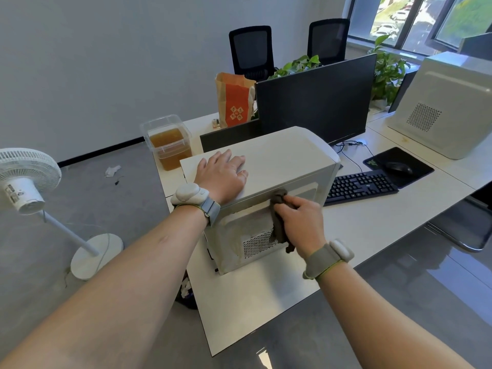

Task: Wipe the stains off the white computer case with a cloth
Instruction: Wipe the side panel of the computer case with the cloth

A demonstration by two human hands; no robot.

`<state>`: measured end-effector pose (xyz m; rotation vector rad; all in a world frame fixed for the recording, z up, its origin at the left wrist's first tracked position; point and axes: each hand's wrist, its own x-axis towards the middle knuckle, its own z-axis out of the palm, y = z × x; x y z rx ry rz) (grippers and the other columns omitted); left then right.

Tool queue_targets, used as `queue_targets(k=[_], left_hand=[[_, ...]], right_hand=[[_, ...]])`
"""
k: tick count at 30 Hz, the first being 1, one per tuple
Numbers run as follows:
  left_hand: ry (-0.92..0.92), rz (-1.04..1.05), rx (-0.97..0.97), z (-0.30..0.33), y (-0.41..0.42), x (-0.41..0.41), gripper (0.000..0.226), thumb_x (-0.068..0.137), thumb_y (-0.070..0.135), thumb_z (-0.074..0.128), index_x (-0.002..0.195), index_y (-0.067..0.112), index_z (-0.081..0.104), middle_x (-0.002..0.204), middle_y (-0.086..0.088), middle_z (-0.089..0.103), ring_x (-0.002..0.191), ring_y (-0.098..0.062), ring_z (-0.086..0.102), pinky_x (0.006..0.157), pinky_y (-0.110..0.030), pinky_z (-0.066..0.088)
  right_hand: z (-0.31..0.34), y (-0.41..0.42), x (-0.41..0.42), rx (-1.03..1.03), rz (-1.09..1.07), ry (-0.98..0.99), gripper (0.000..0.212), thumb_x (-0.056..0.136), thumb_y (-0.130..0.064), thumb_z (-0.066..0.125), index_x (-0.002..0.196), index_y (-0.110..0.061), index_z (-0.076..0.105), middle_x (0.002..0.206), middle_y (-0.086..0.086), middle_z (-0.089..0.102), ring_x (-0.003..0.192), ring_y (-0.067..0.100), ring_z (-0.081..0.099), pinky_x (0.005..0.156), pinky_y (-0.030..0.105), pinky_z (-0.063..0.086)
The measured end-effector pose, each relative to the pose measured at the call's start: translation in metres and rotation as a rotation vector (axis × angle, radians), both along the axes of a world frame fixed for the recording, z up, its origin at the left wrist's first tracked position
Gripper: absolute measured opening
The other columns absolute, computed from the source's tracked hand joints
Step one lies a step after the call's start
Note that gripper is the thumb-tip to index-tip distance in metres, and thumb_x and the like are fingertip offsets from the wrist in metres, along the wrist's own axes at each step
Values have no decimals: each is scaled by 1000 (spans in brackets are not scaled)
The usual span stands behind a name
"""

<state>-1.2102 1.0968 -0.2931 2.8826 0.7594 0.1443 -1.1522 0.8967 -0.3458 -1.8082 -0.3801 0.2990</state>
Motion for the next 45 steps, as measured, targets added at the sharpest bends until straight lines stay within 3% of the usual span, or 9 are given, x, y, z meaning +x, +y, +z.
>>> queue_targets(k=[4, 10, 15, 19, 22, 27, 32, 39, 45], left_hand=[[0, 0, -1, 0, 0, 0, 49, 106, 47, 29, 153, 35, 36, 167, -1, 24, 154, -27, 18, 124, -53, 13], [-6, 4, 6, -1, 2, 1, 49, 106, 47, 29, 152, 35, 38, 166, 0, 27, 153, -27, 20, 124, -53, 14], [3, 5, 6, -2, -1, 2, 49, 105, 47, 29, 152, 36, 38, 166, 0, 26, 154, -27, 19, 124, -53, 14], [4, 13, 6, -2, 2, 1, 50, 105, 48, 28, 153, 36, 37, 167, 0, 25, 154, -26, 19, 124, -53, 13], [8, 21, 6, -2, 2, 1, 50, 105, 48, 28, 153, 37, 36, 167, 0, 24, 154, -26, 18, 124, -53, 13], [-1, 9, 6, -2, 1, 0, 50, 106, 48, 29, 153, 36, 37, 167, 0, 25, 154, -26, 19, 124, -52, 13], [5, 19, 0, -2, 2, 1, 50, 105, 48, 30, 154, 37, 36, 167, 1, 24, 154, -26, 17, 124, -52, 12], [-3, 7, -8, -1, 2, 1, 51, 105, 48, 29, 154, 35, 36, 168, 0, 23, 154, -26, 17, 124, -53, 12], [-9, 40, -11, -1, 2, 4, 52, 104, 48, 31, 154, 37, 37, 168, 1, 24, 154, -24, 17, 124, -52, 12]], right_hand=[[-1, -11, 36, 34, -357, -20, 34, 82, -39, 66, 108, -20, 76, 105, 10, 68, 88, 18, 62, 84, 34, 55], [-12, -8, 12, -298, 99, -245, 26, 92, -22, 66, 116, -13, 75, 111, 6, 58, 93, 21, 58, 83, 25, 44], [10, -24, 36, 100, -394, 38, 13, 84, -32, 68, 94, -29, 73, 95, 2, 70, 91, 23, 65, 89, 49, 57], [11, -2, 13, 79, -168, 7, 21, 80, -41, 73, 74, -21, 66, 81, 6, 67, 77, 25, 63, 76, 54, 57], [10, -6, -15, 69, 115, 53, 9, 82, -27, 79, 88, -32, 74, 87, 3, 74, 83, 23, 72, 76, 44, 63], [12, -5, 15, 393, -427, 245, 29, 85, -27, 76, 112, -26, 70, 105, -4, 70, 98, 16, 68, 88, 36, 60], [12, 8, 1, 20, -71, -139, 8, 85, -27, 72, 87, -19, 73, 91, 3, 63, 87, 18, 60, 79, 35, 49], [15, -5, 21, 166, -365, -1, 33, 81, -36, 71, 111, -24, 73, 106, 5, 69, 95, 20, 66, 92, 45, 56], [-2, 23, -35, -129, 104, -128, 29, 82, -30, 78, 107, -18, 68, 100, 3, 63, 92, 20, 60, 86, 37, 52]])
